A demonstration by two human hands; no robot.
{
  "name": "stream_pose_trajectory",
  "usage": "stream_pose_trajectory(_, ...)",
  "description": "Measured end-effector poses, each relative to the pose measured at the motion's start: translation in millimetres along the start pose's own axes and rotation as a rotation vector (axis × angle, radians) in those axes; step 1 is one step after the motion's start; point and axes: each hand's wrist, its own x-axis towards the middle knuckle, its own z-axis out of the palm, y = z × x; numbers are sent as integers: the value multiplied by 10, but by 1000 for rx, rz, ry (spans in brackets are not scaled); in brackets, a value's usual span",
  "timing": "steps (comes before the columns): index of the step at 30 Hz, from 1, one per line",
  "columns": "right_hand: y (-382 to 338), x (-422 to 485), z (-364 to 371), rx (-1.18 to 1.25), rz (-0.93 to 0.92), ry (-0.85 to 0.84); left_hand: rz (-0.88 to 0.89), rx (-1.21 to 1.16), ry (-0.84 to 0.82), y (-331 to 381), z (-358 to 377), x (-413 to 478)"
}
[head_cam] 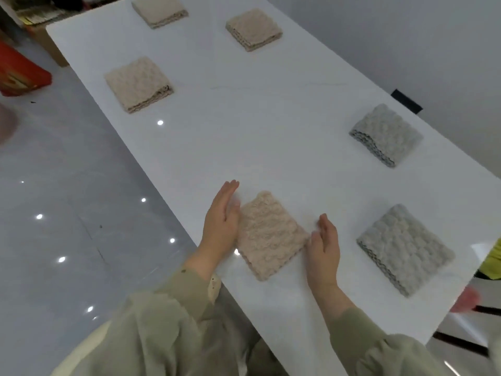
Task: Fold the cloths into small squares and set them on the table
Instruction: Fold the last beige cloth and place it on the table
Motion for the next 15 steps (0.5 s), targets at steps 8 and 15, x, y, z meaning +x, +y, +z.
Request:
stream_pose_trajectory(8,29,-566,568,166,113,373,56,104,-633,4,-34,542)
stream_pose_trajectory(15,-129,-455,946,175,140,491,94,126,-727,-108,-30,600)
